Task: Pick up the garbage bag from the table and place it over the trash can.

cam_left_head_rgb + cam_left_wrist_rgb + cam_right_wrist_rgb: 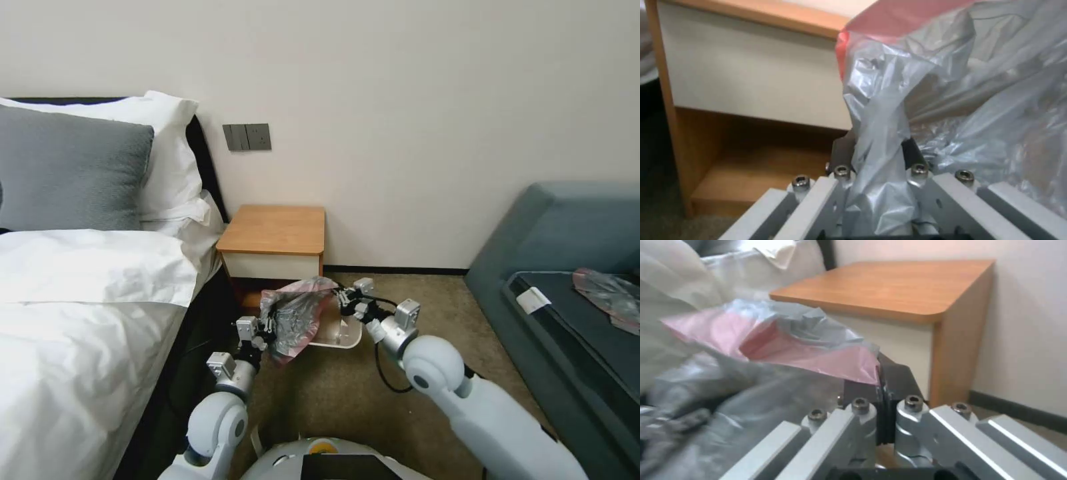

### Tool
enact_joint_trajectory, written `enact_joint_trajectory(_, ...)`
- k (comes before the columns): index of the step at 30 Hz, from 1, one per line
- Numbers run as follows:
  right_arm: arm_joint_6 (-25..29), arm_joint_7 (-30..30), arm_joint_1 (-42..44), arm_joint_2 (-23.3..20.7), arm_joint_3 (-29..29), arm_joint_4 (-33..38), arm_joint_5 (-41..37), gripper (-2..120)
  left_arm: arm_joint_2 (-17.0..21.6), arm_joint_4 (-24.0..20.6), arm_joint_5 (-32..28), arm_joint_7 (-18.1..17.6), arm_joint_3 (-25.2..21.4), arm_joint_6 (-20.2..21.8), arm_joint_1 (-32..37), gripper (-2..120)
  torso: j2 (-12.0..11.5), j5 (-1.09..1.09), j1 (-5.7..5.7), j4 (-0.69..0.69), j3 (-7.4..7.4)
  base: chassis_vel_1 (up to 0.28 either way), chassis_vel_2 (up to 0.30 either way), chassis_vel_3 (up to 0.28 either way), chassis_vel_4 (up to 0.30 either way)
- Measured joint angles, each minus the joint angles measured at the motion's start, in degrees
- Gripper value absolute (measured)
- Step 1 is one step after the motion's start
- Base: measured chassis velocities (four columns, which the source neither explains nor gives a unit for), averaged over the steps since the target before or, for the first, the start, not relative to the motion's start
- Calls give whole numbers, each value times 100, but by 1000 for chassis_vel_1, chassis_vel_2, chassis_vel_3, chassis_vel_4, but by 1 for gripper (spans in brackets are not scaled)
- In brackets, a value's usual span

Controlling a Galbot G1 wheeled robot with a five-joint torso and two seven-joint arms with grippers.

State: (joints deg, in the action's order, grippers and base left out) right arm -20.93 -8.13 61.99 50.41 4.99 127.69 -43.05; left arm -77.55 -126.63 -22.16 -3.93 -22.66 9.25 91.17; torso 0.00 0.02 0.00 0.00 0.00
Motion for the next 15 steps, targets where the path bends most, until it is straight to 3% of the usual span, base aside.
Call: enact_joint_trajectory(15,-54,202,83,-1048,679,-146,-197,0,122,26,472,300,-41,-599,82,6,0,-1,0,0,0,0,0,0,0)
